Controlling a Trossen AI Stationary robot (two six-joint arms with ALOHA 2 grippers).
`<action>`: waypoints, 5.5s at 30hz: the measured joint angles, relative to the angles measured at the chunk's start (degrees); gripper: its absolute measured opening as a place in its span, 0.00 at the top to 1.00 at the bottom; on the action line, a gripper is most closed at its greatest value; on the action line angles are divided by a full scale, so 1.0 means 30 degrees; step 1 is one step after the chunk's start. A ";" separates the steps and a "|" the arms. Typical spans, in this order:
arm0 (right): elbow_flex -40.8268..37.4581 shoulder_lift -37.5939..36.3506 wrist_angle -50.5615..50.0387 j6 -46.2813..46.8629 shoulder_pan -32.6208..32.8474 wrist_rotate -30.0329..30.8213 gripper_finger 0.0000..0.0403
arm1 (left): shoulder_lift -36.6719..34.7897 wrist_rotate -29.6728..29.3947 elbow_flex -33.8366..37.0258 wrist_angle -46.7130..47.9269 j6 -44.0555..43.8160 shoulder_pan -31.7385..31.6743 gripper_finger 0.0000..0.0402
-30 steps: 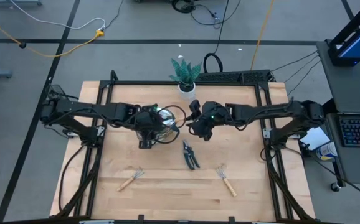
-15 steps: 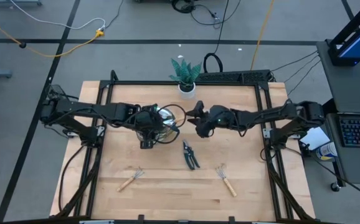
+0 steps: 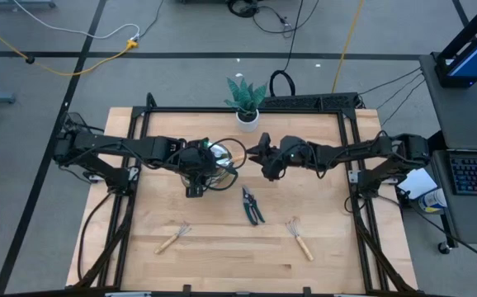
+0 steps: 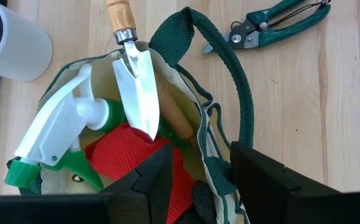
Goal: Pick & Place Garden tools in Gardening bag
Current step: Put the brown trowel into the brown gardening bag
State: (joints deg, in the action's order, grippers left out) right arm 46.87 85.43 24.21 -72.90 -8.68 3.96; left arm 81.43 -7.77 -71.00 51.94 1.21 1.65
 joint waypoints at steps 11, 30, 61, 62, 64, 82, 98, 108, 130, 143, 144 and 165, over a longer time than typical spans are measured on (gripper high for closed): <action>0.0000 0.0000 0.0292 -0.0547 -0.0268 -0.0362 0.75 | 0.0000 -0.0007 0.0007 -0.0488 0.0173 0.0000 0.59; 0.0000 0.0262 0.0124 0.0059 -0.0327 -0.0361 0.84 | 0.0000 0.0170 0.0007 -0.0823 0.0477 0.0000 0.59; 0.0211 -0.2796 -0.2986 1.0729 0.1780 0.0126 0.84 | 0.0000 0.0994 0.0007 -0.0926 -0.0598 0.0509 0.59; 0.0213 -0.2805 -0.2829 1.1025 0.1879 0.0179 0.84 | 0.0000 0.0857 0.0007 -0.0939 -0.0659 0.0509 0.59; 0.0219 -0.2797 -0.2878 1.1605 0.1981 0.0206 0.84 | 0.0000 0.0599 0.0007 -0.0938 -0.0824 0.0554 0.59; 0.5206 -0.1298 -0.7089 1.6989 0.2060 0.0106 0.84 | -0.3300 -0.4112 0.0004 0.0047 -0.0812 0.1486 0.59; 0.7737 0.0762 -1.2129 1.9809 0.2038 0.0088 0.84 | -0.3579 -0.3573 0.0007 0.1131 -0.4321 0.1617 0.59; 0.7715 0.0721 -1.3165 2.0087 0.2026 0.0139 0.84 | -0.1013 -0.3416 0.0015 0.3267 -0.7558 0.2166 0.59; 0.7715 0.0714 -1.4600 1.9941 0.1593 0.0140 0.84 | 0.1229 -0.3446 0.0016 0.1930 -0.9126 0.3840 0.59; 0.7701 0.0645 -1.4259 1.8277 0.1368 -0.0042 0.85 | 0.1520 -0.5182 0.0007 -0.0593 -0.5504 0.2902 0.59; 0.7701 0.0552 -1.4300 1.8270 0.1341 -0.0368 0.85 | 0.1571 -0.4888 0.0007 -0.0848 -0.5219 0.2712 0.59; 0.7679 0.0372 -1.4289 2.0079 -0.1286 -0.5938 0.84 | 0.3478 -0.2435 0.0007 -0.3186 -0.0768 0.1654 0.93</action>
State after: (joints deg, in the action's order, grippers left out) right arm 69.91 86.54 -18.66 -12.67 -12.54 -13.85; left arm 91.86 -15.07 -70.98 42.39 -1.09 6.61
